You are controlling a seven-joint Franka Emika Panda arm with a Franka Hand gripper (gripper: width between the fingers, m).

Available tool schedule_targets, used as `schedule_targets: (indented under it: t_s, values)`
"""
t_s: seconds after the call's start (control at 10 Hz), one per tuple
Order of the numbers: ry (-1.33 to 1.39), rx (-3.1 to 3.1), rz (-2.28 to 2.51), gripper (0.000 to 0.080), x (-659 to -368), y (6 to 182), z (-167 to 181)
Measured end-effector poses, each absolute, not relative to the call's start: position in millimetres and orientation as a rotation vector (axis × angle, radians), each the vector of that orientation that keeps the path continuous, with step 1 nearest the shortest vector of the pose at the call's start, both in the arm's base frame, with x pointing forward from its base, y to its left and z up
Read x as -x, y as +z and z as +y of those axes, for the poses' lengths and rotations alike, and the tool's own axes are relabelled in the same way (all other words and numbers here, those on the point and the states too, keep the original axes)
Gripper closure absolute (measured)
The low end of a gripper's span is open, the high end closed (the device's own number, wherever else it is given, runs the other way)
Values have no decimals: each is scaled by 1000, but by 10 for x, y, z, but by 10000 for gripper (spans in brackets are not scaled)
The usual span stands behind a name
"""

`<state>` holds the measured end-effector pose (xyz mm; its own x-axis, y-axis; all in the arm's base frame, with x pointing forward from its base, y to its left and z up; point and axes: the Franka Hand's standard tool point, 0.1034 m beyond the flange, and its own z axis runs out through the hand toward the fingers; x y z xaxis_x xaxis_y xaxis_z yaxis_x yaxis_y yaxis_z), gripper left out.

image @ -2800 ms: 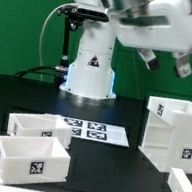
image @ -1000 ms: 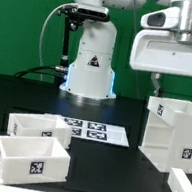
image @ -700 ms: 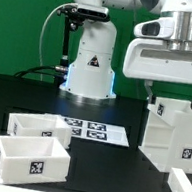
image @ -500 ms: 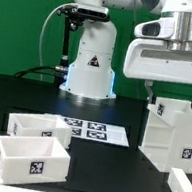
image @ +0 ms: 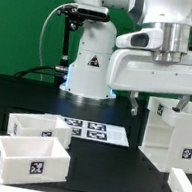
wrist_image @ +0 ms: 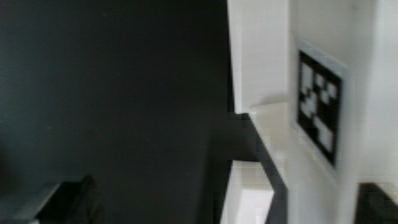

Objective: Assemble drawer

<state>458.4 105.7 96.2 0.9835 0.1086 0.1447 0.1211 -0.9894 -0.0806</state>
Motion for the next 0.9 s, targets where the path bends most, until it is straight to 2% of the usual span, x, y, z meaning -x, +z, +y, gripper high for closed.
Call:
schedule_targets:
  t_s: [0.1,0.3,0.4,0.5,0.6,0.9]
  values:
    - [-217,3039,-180,151,-4588,970,1069]
    - [-216,3039,-179,415,-4587,968,1068]
    - [-216,3039,-179,415,-4587,968,1068]
    - [-216,3039,-179,610,-4587,968,1068]
    - [-216,3039,-179,735,-4587,968,1068]
    - [-142,3046,-125,764,-4644,1050,895]
